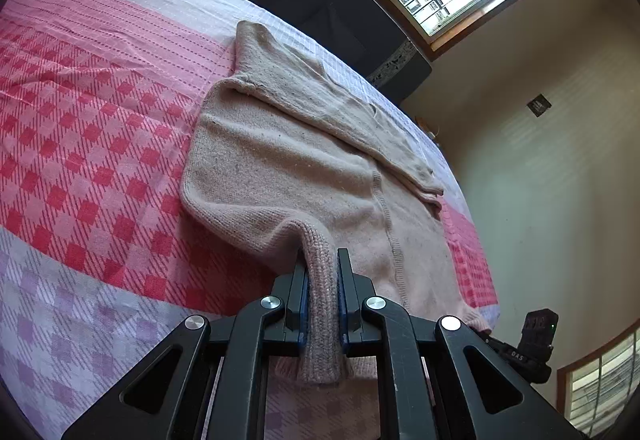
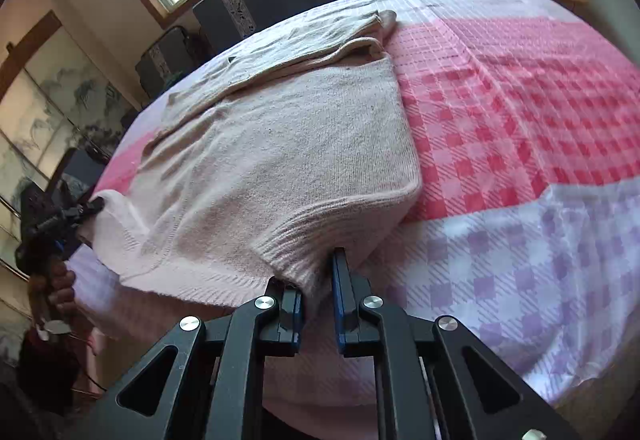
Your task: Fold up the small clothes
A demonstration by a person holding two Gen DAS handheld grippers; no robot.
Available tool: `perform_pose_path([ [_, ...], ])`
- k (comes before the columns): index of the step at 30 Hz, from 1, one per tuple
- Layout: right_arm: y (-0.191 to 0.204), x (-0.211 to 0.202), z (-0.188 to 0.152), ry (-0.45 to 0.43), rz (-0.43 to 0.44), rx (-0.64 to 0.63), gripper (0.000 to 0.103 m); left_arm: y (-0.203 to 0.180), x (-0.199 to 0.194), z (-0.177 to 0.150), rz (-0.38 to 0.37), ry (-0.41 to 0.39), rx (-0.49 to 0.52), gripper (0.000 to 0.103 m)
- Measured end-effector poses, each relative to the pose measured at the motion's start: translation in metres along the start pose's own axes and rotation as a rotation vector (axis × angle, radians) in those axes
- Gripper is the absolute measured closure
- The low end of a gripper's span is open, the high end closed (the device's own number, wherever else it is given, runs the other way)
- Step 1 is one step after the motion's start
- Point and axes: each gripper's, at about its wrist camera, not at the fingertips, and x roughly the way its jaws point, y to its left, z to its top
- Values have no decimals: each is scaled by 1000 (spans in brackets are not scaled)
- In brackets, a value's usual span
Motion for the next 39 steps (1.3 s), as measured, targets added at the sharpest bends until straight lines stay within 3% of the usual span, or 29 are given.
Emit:
perform_pose_path([
  [1,-16,-1,-6,9,64,85,85,2,1,-2,-1,6,-3,91],
  [3,-38,0,-17,4,153,202,81,6,2,-6,10,14,-9,91],
  [5,-44,-2,-19,-16,186,219,72,11,3,-8,16,21,-21,91],
  [9,-51,-2,-7,-47,261,252,32,19,3,-11,20,37,-48,91],
  [13,-65,-11,-13,-27,424,304,26,22,2,-14,19,41,-51,91],
  [15,-70,-14,-15,-13,375,305,25,21,5,-15,31,52,-40,91],
  [18,-71,-9,-5,-16,410,304,25,20,10,-18,46,64,-31,91],
  [19,-68,-4,0,-12,407,291,26,21,11,-19,47,62,-33,91],
  [21,-56,4,11,-8,316,232,26,24,10,-20,42,58,-45,90],
  [27,-27,29,15,64,275,99,29,33,7,-24,44,70,-64,82],
  [29,-18,35,14,85,245,48,55,34,7,-25,23,88,-70,81],
  [30,-15,41,11,116,232,35,89,34,7,-25,10,100,-73,79],
  [31,-16,46,8,143,219,40,95,34,7,-25,-2,109,-71,76],
  [34,-17,49,7,138,249,44,94,32,6,-27,-37,123,-58,67],
  [37,-24,44,8,115,332,91,95,29,8,-28,-45,130,-42,67],
  [39,-27,40,8,96,383,136,95,24,9,-28,0,127,-18,91],
])
